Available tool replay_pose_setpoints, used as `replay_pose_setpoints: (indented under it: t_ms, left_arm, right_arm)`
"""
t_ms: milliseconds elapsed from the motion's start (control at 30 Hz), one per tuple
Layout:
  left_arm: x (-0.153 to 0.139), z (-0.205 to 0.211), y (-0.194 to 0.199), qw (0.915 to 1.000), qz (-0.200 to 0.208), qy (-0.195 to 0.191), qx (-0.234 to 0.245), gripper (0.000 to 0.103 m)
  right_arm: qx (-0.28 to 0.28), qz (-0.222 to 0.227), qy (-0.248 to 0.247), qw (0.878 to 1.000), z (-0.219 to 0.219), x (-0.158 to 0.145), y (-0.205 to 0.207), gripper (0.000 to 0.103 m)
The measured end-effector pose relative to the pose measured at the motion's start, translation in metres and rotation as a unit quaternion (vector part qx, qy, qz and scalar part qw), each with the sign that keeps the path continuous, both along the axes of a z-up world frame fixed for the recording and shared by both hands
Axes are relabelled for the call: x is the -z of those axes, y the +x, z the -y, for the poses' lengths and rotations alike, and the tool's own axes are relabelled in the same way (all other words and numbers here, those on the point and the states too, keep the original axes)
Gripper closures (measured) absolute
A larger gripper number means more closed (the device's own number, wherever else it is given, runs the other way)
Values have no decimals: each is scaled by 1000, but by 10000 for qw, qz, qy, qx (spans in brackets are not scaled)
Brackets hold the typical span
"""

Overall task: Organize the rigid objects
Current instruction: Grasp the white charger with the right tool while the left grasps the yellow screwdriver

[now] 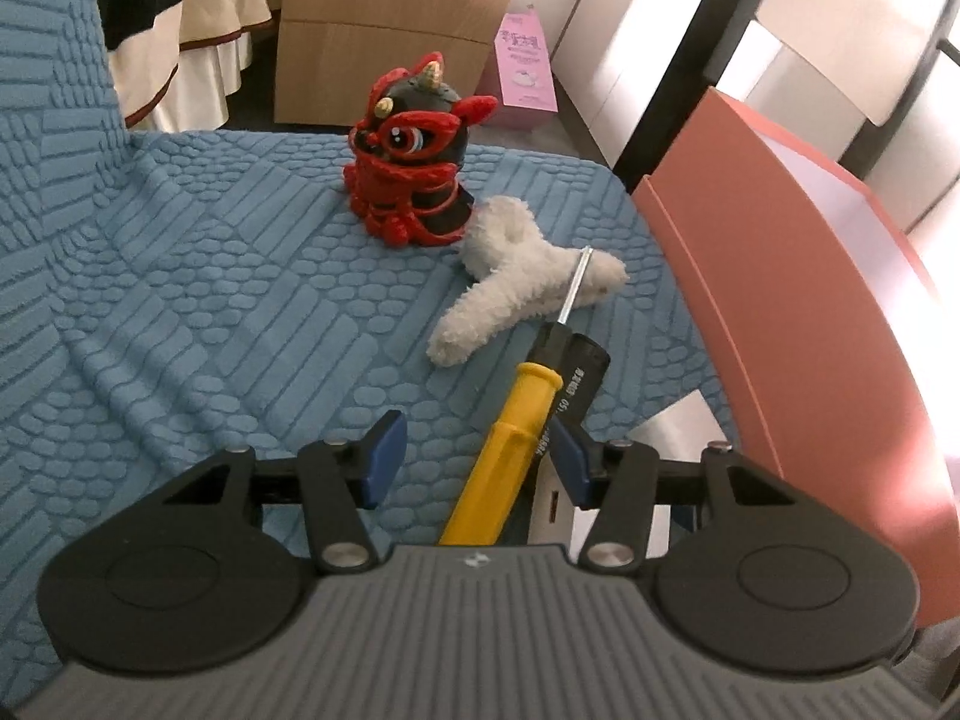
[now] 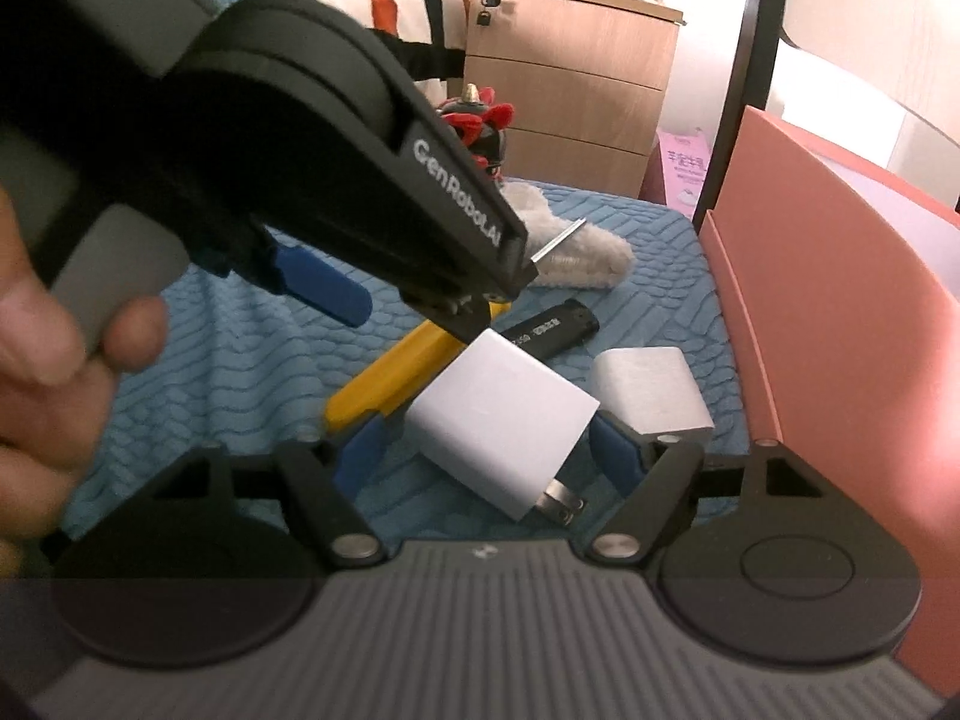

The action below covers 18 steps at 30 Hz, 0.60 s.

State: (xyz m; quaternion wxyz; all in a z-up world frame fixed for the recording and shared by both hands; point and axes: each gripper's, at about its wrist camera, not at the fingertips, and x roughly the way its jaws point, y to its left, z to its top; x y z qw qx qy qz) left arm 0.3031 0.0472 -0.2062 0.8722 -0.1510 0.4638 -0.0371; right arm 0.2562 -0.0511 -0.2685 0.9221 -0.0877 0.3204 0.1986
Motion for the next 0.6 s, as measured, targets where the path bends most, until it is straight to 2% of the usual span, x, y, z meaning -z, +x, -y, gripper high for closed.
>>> replay_pose_setpoints:
  t_ms: [167,467,600]
  left_arm:
    - [4,-1,7,10000,-7,-26,26,44]
    - [7,4,10,9997,-23,-128,210,47]
    - [10,12,11,9995,25,57,323,52]
  right_arm:
    - [48,-14,123,9999,6,-1,5,33]
    - [15,-53,56,10000,11,-4,-5,35]
    - [66,-101,41,9999,15,-5,-11,35]
